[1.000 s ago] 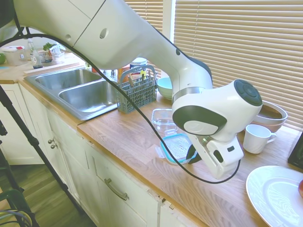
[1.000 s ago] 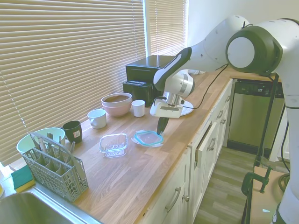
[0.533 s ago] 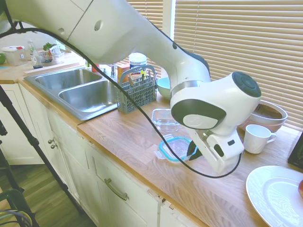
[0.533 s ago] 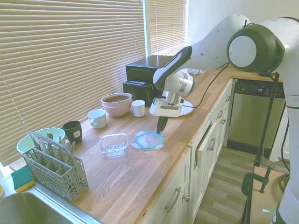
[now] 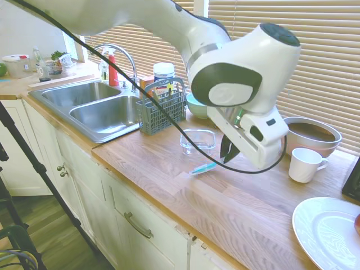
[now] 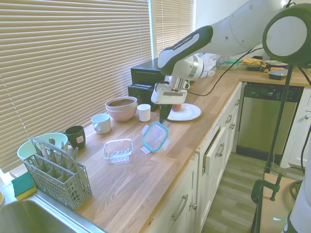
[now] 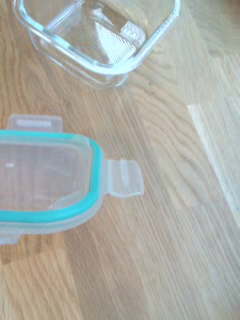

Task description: Cover the lid of the food container

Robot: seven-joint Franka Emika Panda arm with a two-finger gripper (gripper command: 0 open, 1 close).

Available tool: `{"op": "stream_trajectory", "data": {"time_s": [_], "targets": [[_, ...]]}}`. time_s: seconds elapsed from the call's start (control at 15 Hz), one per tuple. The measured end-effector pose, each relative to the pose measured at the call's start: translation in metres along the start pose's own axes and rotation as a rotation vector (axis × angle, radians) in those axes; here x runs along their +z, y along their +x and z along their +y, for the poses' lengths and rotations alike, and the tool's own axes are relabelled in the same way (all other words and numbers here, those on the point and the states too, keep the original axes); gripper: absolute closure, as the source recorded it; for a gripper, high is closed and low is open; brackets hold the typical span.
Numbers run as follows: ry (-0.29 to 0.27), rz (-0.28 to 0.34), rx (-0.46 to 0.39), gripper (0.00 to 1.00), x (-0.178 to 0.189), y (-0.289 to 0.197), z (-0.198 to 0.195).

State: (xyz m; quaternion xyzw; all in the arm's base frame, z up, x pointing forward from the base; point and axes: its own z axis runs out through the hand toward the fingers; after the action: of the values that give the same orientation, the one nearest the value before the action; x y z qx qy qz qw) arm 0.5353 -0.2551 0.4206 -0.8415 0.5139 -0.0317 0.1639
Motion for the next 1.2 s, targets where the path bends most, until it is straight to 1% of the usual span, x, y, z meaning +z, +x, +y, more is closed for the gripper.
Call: {"op": "stream_trajectory", "data": {"time_s": [0.27, 0.53, 0.8, 1.0, 1.2], "targets": [[-0.029, 0.017, -0.033, 1.0, -0.018, -0.01, -0.024], [-0.049, 0.047, -0.059, 1.0, -0.051, -0.011, -0.048], [-0.067, 0.071, -0.09, 1.0, -0.078, -0.021, -0.084], [-0.075, 0.085, -0.102, 1.0, -0.085, -0.038, -0.106], [-0.081, 0.08, -0.093, 1.0, -0.082, -0.059, -0.121]]}}
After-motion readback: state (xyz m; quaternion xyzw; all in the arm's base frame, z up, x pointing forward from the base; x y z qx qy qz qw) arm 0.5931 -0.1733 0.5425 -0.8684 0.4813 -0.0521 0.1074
